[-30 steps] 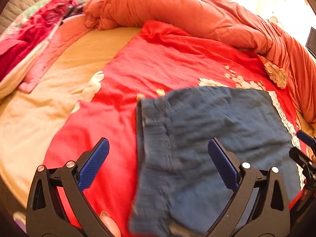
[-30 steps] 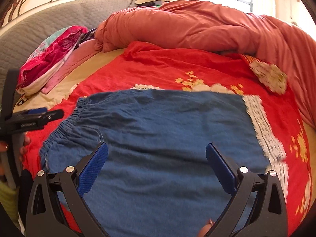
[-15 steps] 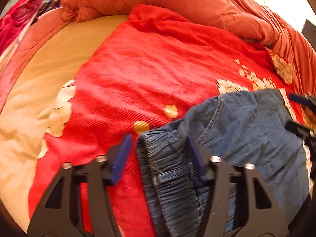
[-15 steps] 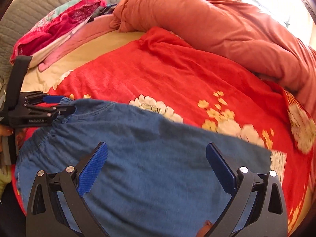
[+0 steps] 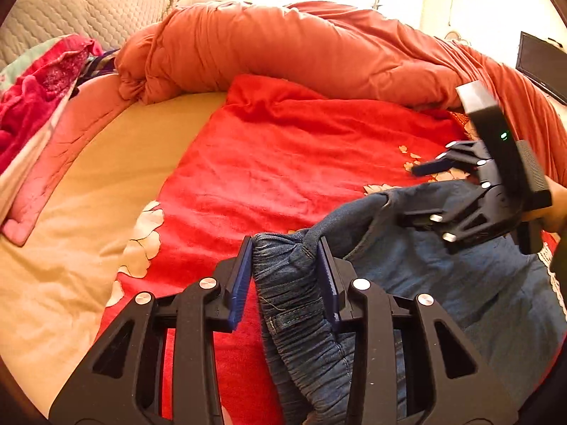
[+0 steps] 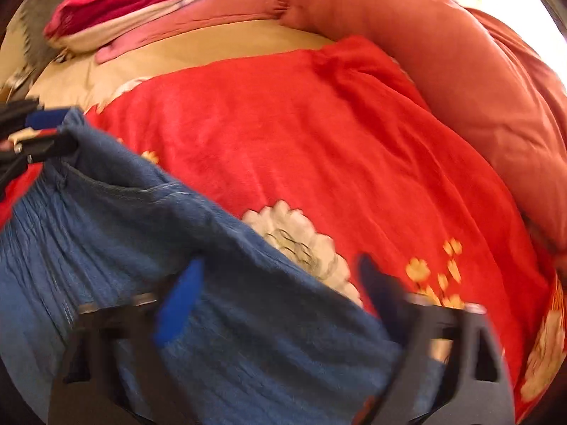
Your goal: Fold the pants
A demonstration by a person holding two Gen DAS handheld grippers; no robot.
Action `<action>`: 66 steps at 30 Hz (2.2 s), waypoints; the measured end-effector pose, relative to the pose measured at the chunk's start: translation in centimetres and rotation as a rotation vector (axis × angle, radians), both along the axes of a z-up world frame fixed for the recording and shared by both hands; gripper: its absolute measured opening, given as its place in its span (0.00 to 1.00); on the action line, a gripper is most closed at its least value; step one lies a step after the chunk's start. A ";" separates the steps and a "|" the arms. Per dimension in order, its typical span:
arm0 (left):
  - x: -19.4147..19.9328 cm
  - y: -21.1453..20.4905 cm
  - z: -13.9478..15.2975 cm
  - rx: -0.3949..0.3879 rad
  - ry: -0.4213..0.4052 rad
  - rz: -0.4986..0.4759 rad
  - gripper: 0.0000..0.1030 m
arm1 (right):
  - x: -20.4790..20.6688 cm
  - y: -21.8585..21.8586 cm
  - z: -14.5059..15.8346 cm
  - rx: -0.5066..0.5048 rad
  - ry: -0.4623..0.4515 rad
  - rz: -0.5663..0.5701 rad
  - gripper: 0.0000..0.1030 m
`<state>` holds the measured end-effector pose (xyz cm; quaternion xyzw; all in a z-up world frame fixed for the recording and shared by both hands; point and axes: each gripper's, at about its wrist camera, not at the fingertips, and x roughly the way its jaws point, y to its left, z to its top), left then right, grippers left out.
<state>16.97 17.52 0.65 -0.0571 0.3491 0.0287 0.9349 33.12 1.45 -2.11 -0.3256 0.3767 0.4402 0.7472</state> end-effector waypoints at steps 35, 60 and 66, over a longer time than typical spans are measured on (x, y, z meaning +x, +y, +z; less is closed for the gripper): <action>-15.9 -5.3 1.8 0.047 -0.054 -0.043 0.26 | -25.2 -11.3 4.4 0.317 0.169 -0.094 0.09; -14.1 -10.8 1.7 -0.057 0.048 -0.150 0.26 | -29.8 -12.9 2.5 0.361 0.238 -0.093 0.24; -14.4 -10.8 -2.7 -0.041 0.173 -0.118 0.27 | -28.2 -15.1 4.7 0.424 0.182 -0.177 0.29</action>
